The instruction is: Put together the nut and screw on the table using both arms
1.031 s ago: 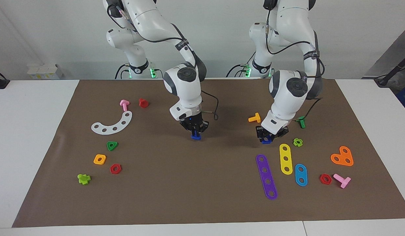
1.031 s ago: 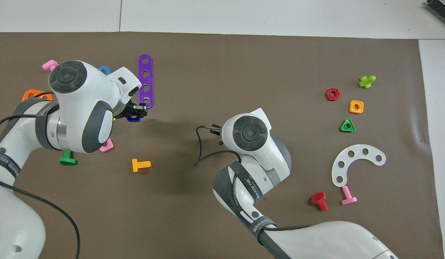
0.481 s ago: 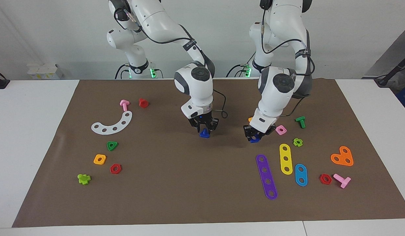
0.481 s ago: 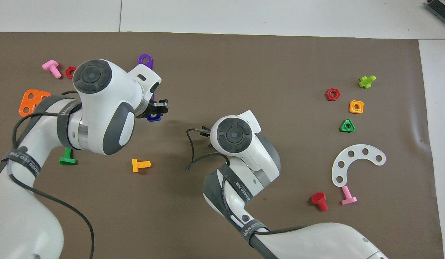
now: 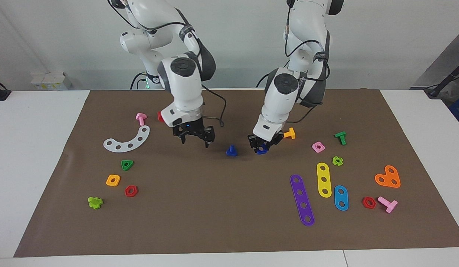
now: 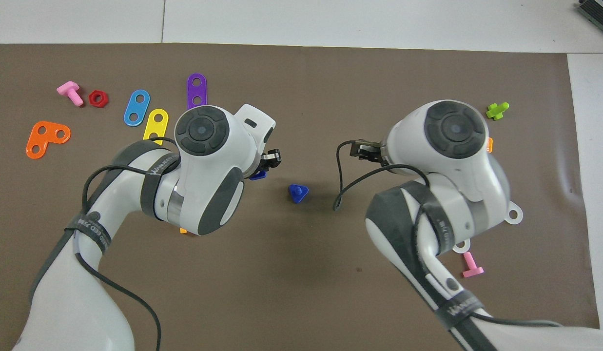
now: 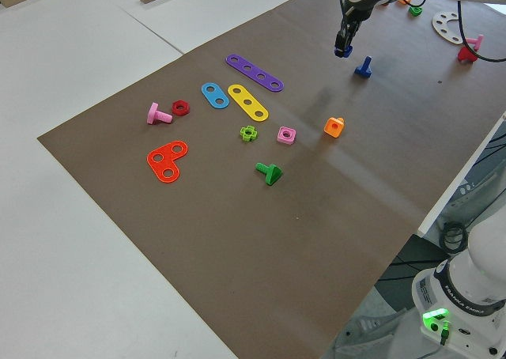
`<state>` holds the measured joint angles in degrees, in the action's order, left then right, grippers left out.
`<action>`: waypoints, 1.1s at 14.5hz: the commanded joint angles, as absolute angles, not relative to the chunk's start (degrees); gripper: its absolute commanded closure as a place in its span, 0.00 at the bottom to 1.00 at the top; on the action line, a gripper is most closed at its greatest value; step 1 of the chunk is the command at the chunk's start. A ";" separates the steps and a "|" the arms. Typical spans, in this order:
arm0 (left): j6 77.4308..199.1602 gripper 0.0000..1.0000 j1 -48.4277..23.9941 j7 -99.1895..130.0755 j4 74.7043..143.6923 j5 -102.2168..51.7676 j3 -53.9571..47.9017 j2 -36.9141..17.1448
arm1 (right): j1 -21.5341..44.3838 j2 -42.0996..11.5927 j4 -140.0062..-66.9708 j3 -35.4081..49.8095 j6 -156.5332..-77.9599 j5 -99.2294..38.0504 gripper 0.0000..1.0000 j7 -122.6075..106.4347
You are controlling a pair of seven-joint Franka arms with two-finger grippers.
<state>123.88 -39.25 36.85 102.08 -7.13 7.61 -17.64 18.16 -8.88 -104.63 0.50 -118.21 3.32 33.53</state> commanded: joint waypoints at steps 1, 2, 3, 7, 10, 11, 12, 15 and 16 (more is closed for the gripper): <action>126.03 1.00 -44.10 42.08 101.60 -8.44 8.70 -19.77 | 10.92 -2.21 -107.49 1.23 -113.67 1.41 0.00 23.77; 126.82 1.00 -45.08 43.84 101.78 -8.44 8.61 -19.95 | 8.29 -0.98 -107.23 1.32 -112.34 0.88 0.00 20.60; 127.78 1.00 -46.13 45.08 102.13 -8.44 8.61 -20.30 | 6.61 0.25 -107.05 1.23 -111.80 0.70 0.00 19.00; 130.17 1.00 -48.25 46.93 102.66 -9.66 8.61 -21.53 | 2.73 2.29 -102.68 0.97 -106.37 0.70 0.00 16.09; 129.47 1.00 -48.95 46.93 103.01 -10.19 8.61 -21.53 | 2.20 1.50 -97.32 0.88 -101.62 0.70 0.00 14.94; 129.29 1.00 -49.30 47.02 103.44 -10.54 8.61 -21.53 | 2.20 1.41 -95.82 0.88 -100.30 0.70 0.00 14.94; 129.29 1.00 -49.39 47.02 103.97 -10.55 8.61 -21.53 | 2.28 1.41 -94.84 0.97 -99.50 0.70 0.00 14.85; 130.43 1.00 -50.10 47.20 105.38 -10.55 8.61 -21.53 | 2.46 1.76 -93.78 1.05 -97.65 0.70 0.00 13.20; 131.13 1.00 -50.18 47.20 105.73 -10.55 8.61 -21.53 | 2.46 2.02 -93.87 0.97 -97.12 0.62 0.00 11.88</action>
